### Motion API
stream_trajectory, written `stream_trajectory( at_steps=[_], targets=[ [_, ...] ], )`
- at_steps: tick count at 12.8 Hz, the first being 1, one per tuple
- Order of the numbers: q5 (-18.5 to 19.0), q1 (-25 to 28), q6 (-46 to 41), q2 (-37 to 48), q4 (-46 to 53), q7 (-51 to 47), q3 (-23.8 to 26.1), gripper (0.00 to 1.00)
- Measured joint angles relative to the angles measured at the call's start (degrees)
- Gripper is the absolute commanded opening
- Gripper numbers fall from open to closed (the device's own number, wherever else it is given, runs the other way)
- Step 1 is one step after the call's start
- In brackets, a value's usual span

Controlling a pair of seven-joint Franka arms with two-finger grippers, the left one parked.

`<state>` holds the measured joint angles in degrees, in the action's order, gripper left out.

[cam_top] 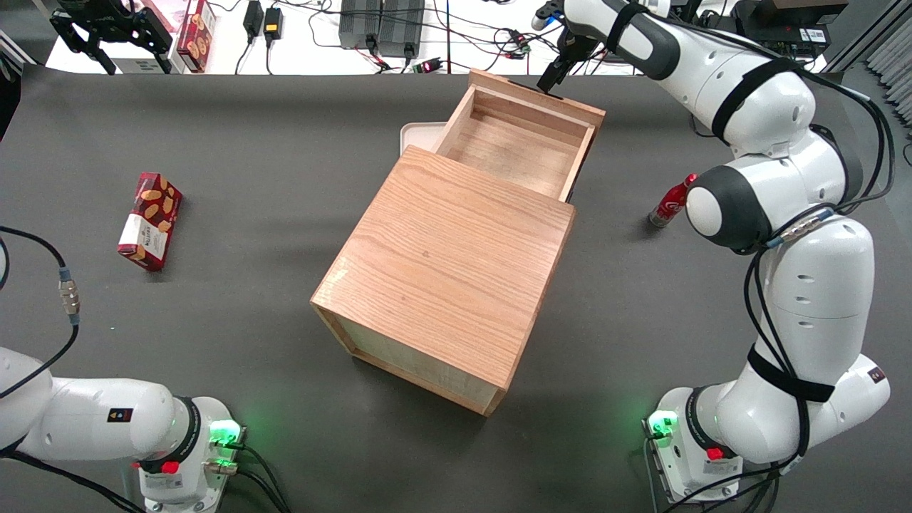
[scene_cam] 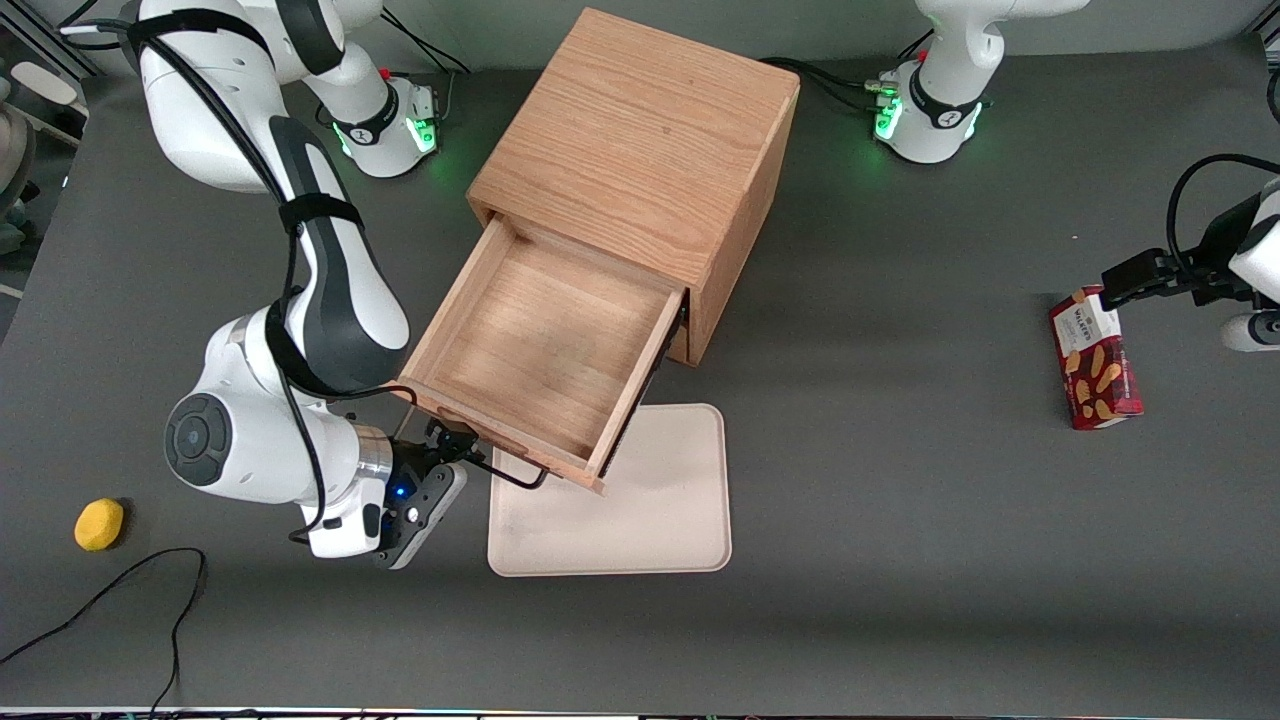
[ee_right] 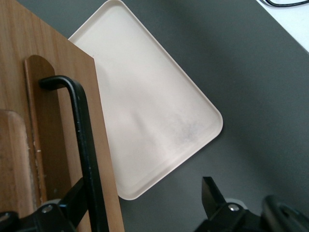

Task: Open upper drawer

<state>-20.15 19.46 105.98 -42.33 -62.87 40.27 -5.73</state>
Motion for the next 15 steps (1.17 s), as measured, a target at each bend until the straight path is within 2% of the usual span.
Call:
stream_trajectory(
  at_steps=[15],
  targets=[
    [-0.46, -0.78, -0.08, -0.03, 0.03, 0.02, 0.5, 1.0]
  ],
)
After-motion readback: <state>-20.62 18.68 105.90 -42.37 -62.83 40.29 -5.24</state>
